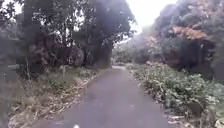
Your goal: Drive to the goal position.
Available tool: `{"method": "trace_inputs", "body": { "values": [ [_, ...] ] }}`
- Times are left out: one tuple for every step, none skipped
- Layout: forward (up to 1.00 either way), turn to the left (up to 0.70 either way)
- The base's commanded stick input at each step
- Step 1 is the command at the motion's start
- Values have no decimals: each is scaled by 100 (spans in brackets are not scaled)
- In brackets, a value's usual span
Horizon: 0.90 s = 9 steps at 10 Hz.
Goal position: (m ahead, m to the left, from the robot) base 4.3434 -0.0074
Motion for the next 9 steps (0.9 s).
{"method": "trace_inputs", "body": {
  "values": [
    [60,0],
    [60,-6],
    [60,-11],
    [60,-14],
    [60,-15],
    [60,-15],
    [60,-15],
    [60,-15],
    [60,-15]
  ]
}}
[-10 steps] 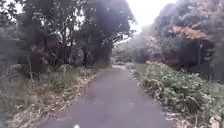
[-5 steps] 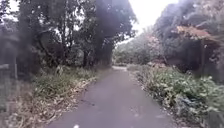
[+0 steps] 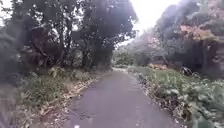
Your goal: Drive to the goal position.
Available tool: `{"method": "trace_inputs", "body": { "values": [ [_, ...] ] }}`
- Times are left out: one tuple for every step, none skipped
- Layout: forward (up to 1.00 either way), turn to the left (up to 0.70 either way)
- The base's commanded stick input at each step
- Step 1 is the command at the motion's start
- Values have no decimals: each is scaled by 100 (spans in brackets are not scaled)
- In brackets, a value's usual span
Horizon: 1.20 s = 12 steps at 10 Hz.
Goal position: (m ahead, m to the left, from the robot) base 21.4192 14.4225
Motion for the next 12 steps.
{"method": "trace_inputs", "body": {
  "values": [
    [60,-15],
    [60,-15],
    [60,-3],
    [60,-1],
    [60,0],
    [60,0],
    [60,0],
    [60,0],
    [60,0],
    [60,0],
    [60,0],
    [60,0]
  ]
}}
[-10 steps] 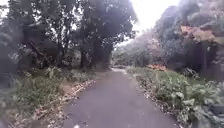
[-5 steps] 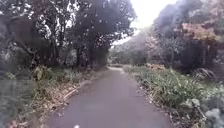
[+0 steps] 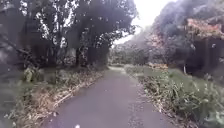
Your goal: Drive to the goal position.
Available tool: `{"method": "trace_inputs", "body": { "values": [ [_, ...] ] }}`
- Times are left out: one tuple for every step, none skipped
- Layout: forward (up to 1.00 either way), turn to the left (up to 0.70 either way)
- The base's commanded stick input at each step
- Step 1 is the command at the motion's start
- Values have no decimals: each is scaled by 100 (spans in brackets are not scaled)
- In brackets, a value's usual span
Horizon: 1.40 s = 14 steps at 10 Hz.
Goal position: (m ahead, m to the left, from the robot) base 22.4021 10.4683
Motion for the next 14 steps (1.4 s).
{"method": "trace_inputs", "body": {
  "values": [
    [60,0],
    [60,-1],
    [60,-3],
    [60,-5],
    [60,-13],
    [60,-15],
    [60,-15],
    [60,-15],
    [60,-15],
    [60,-15],
    [60,-14],
    [60,-10],
    [60,-4],
    [60,0]
  ]
}}
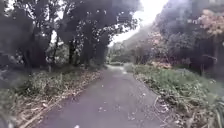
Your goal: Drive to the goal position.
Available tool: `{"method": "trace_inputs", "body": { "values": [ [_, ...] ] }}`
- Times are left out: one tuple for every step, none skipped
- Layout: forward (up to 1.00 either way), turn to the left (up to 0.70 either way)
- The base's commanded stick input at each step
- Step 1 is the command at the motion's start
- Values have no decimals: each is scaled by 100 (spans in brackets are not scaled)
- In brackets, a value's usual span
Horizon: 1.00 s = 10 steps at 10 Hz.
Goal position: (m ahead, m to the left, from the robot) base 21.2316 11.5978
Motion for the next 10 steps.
{"method": "trace_inputs", "body": {
  "values": [
    [60,0],
    [60,0],
    [60,0],
    [60,0],
    [60,0],
    [60,0],
    [60,0],
    [60,0],
    [60,0],
    [60,-3]
  ]
}}
